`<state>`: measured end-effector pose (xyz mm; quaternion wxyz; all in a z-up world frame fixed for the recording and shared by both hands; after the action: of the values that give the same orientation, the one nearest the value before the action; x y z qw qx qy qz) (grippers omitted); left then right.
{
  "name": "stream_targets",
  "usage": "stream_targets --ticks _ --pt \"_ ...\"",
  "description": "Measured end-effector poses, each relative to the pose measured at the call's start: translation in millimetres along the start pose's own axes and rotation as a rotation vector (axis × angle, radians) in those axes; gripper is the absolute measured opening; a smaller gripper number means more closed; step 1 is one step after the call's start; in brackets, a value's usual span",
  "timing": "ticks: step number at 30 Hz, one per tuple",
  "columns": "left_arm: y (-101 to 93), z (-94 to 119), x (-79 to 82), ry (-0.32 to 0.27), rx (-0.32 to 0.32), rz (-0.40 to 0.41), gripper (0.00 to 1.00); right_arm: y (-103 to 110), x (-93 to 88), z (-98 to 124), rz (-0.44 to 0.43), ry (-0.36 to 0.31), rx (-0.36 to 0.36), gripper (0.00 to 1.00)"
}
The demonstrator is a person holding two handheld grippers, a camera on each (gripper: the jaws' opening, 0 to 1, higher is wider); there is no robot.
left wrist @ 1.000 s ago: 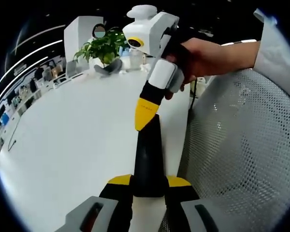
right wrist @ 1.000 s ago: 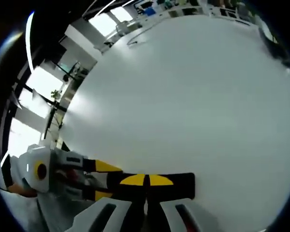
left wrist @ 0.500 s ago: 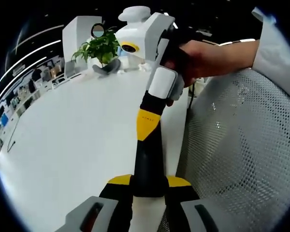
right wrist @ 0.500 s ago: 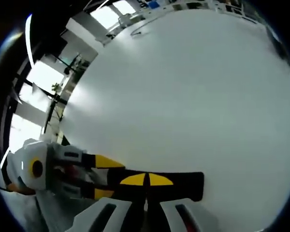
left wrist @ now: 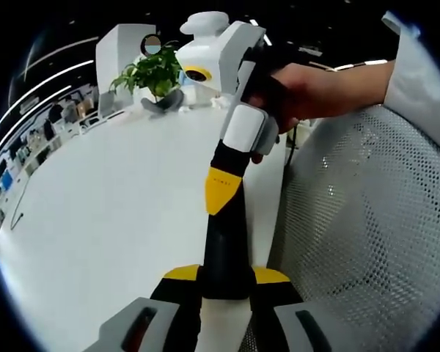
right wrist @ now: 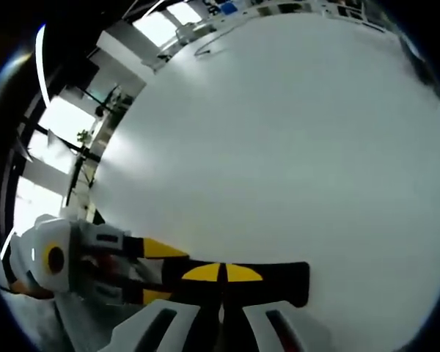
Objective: Press the specified remote control buttons in sequence, fully releasing each button before pressing the next.
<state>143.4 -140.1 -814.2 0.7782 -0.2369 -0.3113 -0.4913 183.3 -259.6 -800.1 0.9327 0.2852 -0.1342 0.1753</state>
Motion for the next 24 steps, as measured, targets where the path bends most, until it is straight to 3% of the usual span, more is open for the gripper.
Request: stream_targets --ticks 8,10,15,24 --pt "-0.5 0.9 0.2 -0.003 0.000 -0.002 0.24 -4.8 1.9 4.7 -0.086 0.032 0.014 0.00" --pt "-0.6 1.0 0.1 -0.003 0.000 -0.003 0.24 -8.6 4.0 10.6 -0.108 -0.012 -0.012 0.00" --pt "-0.2 0.9 0.1 -0.002 0.000 -0.004 0.24 -8.8 1.7 16.8 -0.145 -0.007 0.018 0.00" --pt "0.3 1.3 0.3 -0.003 0.005 0.000 0.24 3.7 -5.8 9.0 -0.076 0.084 0.035 0.00"
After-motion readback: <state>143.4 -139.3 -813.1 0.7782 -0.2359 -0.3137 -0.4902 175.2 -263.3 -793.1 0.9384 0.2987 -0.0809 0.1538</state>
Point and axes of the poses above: the point that each gripper's makers call its tool centre point, and the gripper's own axes: z roughly backward along the fingers, y roughly to its left, x roughly out of its top, the point moved 7 cm from there along z, roughly backward along the fingers, and after that the axes turned 4 degrees about z, right-handed, at the moved point
